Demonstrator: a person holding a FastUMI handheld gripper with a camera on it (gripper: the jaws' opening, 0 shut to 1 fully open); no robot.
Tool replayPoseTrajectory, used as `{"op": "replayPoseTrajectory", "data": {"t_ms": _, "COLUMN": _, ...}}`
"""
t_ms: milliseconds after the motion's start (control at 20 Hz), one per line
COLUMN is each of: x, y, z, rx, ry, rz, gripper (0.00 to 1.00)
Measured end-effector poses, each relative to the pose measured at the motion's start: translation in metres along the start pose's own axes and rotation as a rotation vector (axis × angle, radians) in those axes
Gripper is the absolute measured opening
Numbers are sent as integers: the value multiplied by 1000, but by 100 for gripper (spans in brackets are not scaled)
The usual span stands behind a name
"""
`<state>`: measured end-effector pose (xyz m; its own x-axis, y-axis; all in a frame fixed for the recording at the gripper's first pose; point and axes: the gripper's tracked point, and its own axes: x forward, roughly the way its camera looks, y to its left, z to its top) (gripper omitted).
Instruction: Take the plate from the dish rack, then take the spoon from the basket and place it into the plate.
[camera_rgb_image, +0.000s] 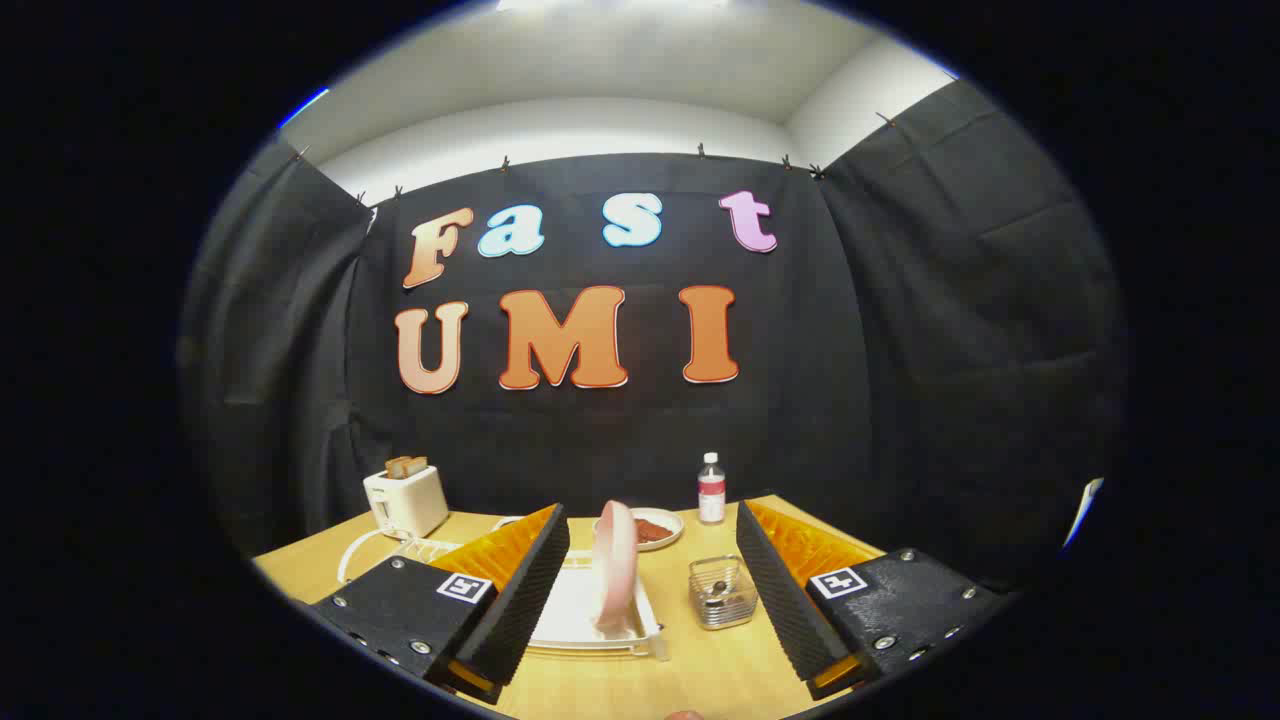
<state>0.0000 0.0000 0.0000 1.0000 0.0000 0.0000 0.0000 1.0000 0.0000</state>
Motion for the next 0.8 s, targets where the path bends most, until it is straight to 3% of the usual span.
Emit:
{"op": "replayPoseTrajectory", "data": {"t_ms": 200, "x": -5, "y": 14, "z": -38, "rx": 16, "ry": 54, "rz": -24, "gripper": 100}}
{"op": "replayPoseTrajectory", "data": {"t_ms": 400, "x": 4, "y": 22, "z": -71, "rx": -56, "ry": 100, "rz": -57, "gripper": 100}}
{"op": "replayPoseTrajectory", "data": {"t_ms": 800, "x": 9, "y": 31, "z": -86, "rx": -105, "ry": 106, "rz": -38, "gripper": 100}}
